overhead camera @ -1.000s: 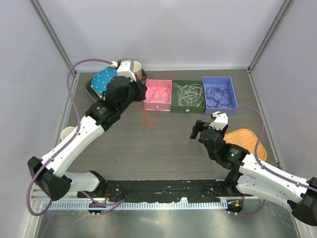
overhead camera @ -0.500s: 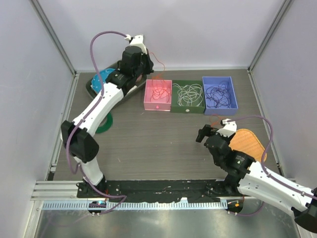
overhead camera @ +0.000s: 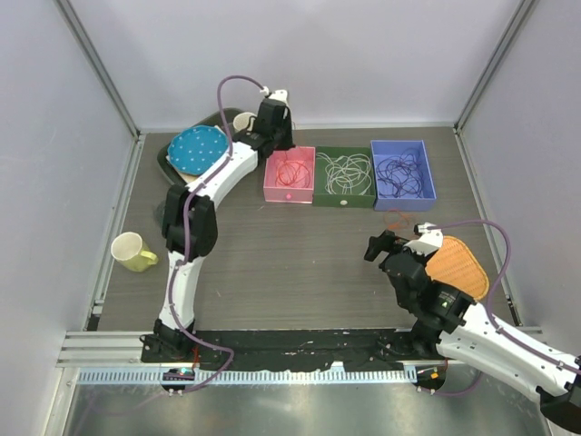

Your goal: Untangle the cables

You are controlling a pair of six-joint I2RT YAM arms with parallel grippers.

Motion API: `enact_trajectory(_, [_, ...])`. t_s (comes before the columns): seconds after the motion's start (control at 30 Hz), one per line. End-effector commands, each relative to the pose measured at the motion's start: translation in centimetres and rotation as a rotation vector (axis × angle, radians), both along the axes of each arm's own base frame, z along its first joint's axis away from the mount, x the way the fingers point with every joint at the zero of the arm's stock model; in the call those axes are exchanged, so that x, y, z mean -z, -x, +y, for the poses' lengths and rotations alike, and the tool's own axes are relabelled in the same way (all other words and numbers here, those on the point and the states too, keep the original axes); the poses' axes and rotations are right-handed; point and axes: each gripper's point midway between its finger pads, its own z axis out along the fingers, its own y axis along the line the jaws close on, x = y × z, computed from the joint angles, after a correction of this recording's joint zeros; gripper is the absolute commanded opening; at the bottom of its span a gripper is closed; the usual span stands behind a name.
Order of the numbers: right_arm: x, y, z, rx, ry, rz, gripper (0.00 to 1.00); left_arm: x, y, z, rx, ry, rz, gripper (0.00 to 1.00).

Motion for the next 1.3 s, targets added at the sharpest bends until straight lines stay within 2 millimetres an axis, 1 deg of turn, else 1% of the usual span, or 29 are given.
enact_trajectory(0.0, [-0.7, -0.5, -0.6, 0.061, -0.014, -0.032, 0.94, 2.5, -0.7, 0.6, -0.006, -0.041, 0.051, 0.0])
enact_trajectory(0.03, [-0.5, -0.5, -0.5, 0.06, -0.007, -0.025, 0.94, 4.0, -0.6, 0.5, -0.001, -0.055, 0.079, 0.0])
enact_trajectory(0.13, [-0.4, -0.6, -0.6, 0.067, 0.008, -0.019, 0.94, 6.3, 0.0, 0.7, -0.006, -0.066, 0.131, 0.0])
enact_trajectory(0.17, [-0.2, -0.7, -0.6, 0.07, 0.017, -0.014, 0.94, 7.8, 0.3, 1.0, -0.008, -0.079, 0.159, 0.0])
enact_trajectory(0.23, [-0.2, -0.7, -0.5, 0.072, 0.021, -0.01, 0.94, 8.6, 0.5, 1.2, -0.016, -0.088, 0.173, 0.0])
enact_trajectory(0.27, [-0.1, -0.8, -0.5, 0.073, 0.029, -0.006, 0.94, 9.4, 0.6, 1.2, -0.017, -0.096, 0.187, 0.0])
enact_trajectory(0.43, [0.0, -0.8, -0.4, 0.071, 0.041, -0.001, 0.94, 10.0, 1.0, 0.9, 0.007, -0.1, 0.212, 0.01])
enact_trajectory(0.47, [0.0, -0.8, -0.5, 0.072, 0.044, 0.0, 0.94, 9.7, 1.0, 0.9, 0.006, -0.102, 0.211, 0.05])
enact_trajectory(0.5, [0.0, -0.8, -0.5, 0.07, 0.047, 0.002, 0.94, 9.3, 1.1, 1.0, 0.006, -0.105, 0.212, 0.24])
enact_trajectory(0.53, [0.1, -0.8, -0.4, 0.066, 0.045, 0.003, 0.94, 9.0, 1.1, 1.1, 0.001, -0.107, 0.207, 0.34])
enact_trajectory(0.57, [0.0, -0.8, -0.4, 0.066, 0.042, 0.002, 0.94, 8.7, 1.3, 1.3, 0.001, -0.109, 0.206, 0.41])
enact_trajectory(0.6, [0.0, -0.8, -0.4, 0.066, 0.046, 0.004, 0.94, 7.6, 1.4, 1.4, 0.0, -0.1, 0.191, 0.52])
enact_trajectory(0.63, [0.0, -0.8, -0.4, 0.065, 0.045, 0.002, 0.94, 6.9, 1.6, 1.3, 0.006, -0.092, 0.181, 0.56])
enact_trajectory(0.67, [-0.1, -0.8, -0.4, 0.065, 0.044, 0.002, 0.94, 6.9, 2.1, 1.4, 0.009, -0.092, 0.186, 0.61])
enact_trajectory(0.7, [-0.2, -0.8, -0.4, 0.068, 0.045, 0.0, 0.94, 6.4, 2.2, 1.4, 0.013, -0.084, 0.175, 0.64])
enact_trajectory(0.73, [-0.1, -0.8, -0.4, 0.066, 0.047, 0.001, 0.94, 4.6, 2.5, 1.3, 0.02, -0.063, 0.149, 0.66])
enact_trajectory(0.77, [-0.3, -0.9, -0.4, 0.066, 0.041, -0.003, 0.94, 4.7, 3.1, 1.2, 0.036, -0.058, 0.156, 0.69])
enact_trajectory(0.8, [-0.3, -0.9, -0.3, 0.065, 0.039, -0.004, 0.94, 3.8, 3.4, 0.9, 0.048, -0.049, 0.136, 0.71])
enact_trajectory(0.83, [-0.3, -0.8, -0.3, 0.062, 0.04, -0.001, 0.94, 2.1, 3.7, 0.8, 0.061, -0.038, 0.106, 0.72])
enact_trajectory(0.93, [0.0, -0.8, 0.1, 0.054, 0.017, 0.014, 0.95, 0.3, 4.4, 0.7, 0.076, -0.027, 0.074, 0.78])
enact_trajectory(0.97, [0.1, -0.8, 0.3, 0.053, 0.02, 0.025, 0.95, -1.3, 4.7, 0.8, 0.08, -0.015, 0.051, 0.8])
enact_trajectory(1.03, [0.3, -0.8, 0.1, 0.069, 0.011, 0.045, 0.96, -2.6, 5.1, 0.9, 0.084, -0.006, 0.03, 0.88])
enact_trajectory(1.07, [0.1, -1.0, 0.1, 0.076, 0.007, 0.047, 0.96, -3.9, 5.4, 1.0, 0.089, 0.003, 0.011, 0.99])
enact_trajectory(1.13, [0.5, -1.2, 0.1, 0.083, 0.008, 0.072, 0.96, -5.0, 6.0, 1.1, 0.1, 0.016, -0.002, 1.0])
enact_trajectory(1.17, [0.3, -1.4, 0.1, 0.088, -0.001, 0.076, 0.96, -5.2, 6.3, 1.1, 0.106, 0.02, 0.001, 1.0])
enact_trajectory(1.2, [0.7, -1.5, 0.1, 0.09, 0.009, 0.092, 0.97, -6.3, 6.8, 1.3, 0.108, 0.027, -0.015, 1.0])
enact_trajectory(1.23, [0.8, -1.7, -0.2, 0.097, 0.008, 0.107, 0.96, -6.4, 7.4, 1.0, 0.136, 0.04, -0.006, 1.0])
enact_trajectory(1.27, [0.8, -2.0, -0.2, 0.098, 0.008, 0.114, 0.96, -7.1, 7.8, 1.1, 0.143, 0.041, -0.017, 1.0])
